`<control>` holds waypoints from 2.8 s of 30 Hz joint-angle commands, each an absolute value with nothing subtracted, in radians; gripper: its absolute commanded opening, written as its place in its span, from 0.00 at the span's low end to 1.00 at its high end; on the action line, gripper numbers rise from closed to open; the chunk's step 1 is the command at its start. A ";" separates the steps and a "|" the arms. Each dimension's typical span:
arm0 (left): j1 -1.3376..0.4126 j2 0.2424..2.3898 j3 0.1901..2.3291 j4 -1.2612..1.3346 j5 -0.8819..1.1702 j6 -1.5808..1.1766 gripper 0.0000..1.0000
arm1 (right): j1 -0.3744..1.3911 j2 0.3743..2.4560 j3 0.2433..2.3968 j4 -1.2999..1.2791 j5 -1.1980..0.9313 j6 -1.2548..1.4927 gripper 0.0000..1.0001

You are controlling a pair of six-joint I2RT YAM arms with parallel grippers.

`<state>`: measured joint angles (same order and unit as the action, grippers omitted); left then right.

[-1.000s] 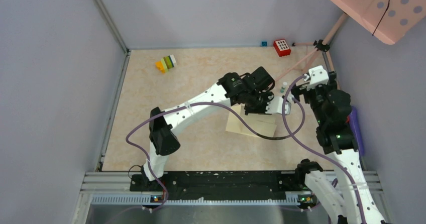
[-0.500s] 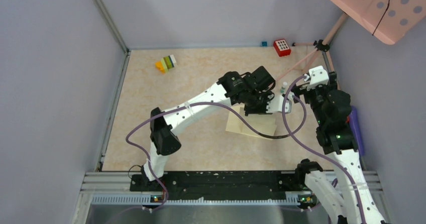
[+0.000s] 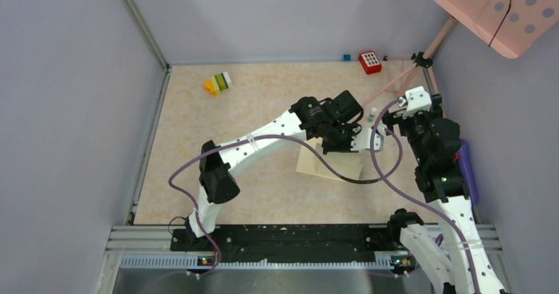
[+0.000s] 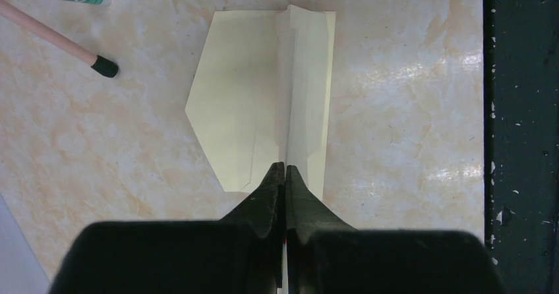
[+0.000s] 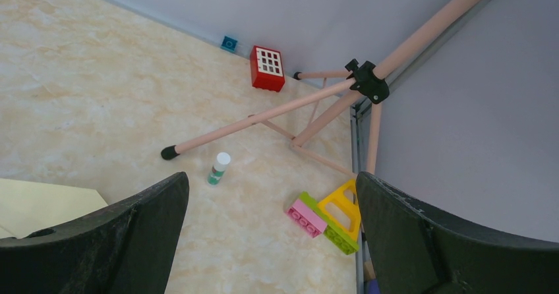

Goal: Place the letter into the envelope and seal it
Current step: Fold the letter.

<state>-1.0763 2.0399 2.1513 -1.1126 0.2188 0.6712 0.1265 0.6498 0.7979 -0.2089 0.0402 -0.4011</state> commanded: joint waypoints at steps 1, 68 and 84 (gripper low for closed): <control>-1.083 2.047 2.143 -1.070 0.217 0.675 0.00 | 0.115 0.640 0.796 -0.179 0.040 -0.408 0.95; -1.086 2.110 2.045 -0.944 0.327 0.650 0.00 | 0.117 0.637 0.795 -0.188 0.019 -0.411 0.95; -1.087 2.103 2.029 -0.947 0.257 0.668 0.00 | 0.115 0.640 0.796 -0.190 0.012 -0.411 0.95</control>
